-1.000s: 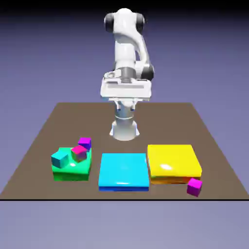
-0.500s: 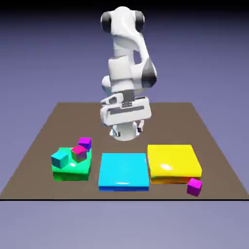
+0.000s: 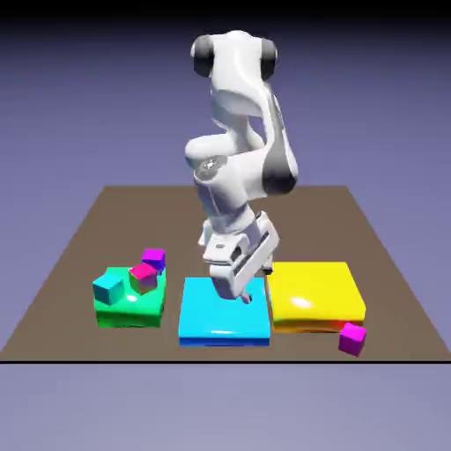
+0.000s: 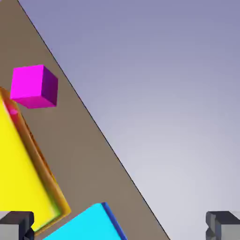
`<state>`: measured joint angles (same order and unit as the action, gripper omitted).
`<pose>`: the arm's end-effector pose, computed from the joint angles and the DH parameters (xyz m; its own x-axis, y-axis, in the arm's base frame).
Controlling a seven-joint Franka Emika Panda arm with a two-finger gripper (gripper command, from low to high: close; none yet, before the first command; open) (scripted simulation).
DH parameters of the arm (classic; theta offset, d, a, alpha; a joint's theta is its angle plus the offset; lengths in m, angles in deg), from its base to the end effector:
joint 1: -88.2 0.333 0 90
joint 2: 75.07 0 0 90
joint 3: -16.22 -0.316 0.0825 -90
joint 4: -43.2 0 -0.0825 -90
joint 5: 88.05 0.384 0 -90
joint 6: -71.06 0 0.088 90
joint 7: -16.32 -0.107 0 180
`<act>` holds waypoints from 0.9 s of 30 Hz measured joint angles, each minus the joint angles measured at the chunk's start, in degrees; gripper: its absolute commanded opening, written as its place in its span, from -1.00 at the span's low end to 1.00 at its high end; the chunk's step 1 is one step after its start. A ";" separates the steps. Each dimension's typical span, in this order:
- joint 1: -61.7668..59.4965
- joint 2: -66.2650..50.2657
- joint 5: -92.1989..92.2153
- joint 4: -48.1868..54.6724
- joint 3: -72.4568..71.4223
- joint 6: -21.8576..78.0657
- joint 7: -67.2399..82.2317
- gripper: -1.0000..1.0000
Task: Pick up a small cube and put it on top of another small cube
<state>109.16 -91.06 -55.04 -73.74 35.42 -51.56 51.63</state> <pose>0.5749 0.0453 0.3035 0.9569 0.2895 0.0244 0.2764 -0.8814 -0.3830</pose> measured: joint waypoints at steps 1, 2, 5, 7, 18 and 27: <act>0.65 -1.56 1.06 1.41 0.62 1.65 2.49 0.00; 1.30 -3.12 2.12 2.82 1.23 3.29 4.98 0.00; 3.25 -7.80 5.29 7.06 3.08 8.23 12.46 0.00; 4.55 -10.91 7.41 9.88 4.31 11.53 17.44 0.00; 11.69 -28.06 19.04 25.41 11.08 29.64 44.85 0.00; 17.54 -42.10 28.56 38.12 16.61 44.46 67.28 0.00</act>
<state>126.70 -133.16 -26.48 -35.62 52.03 -7.10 118.90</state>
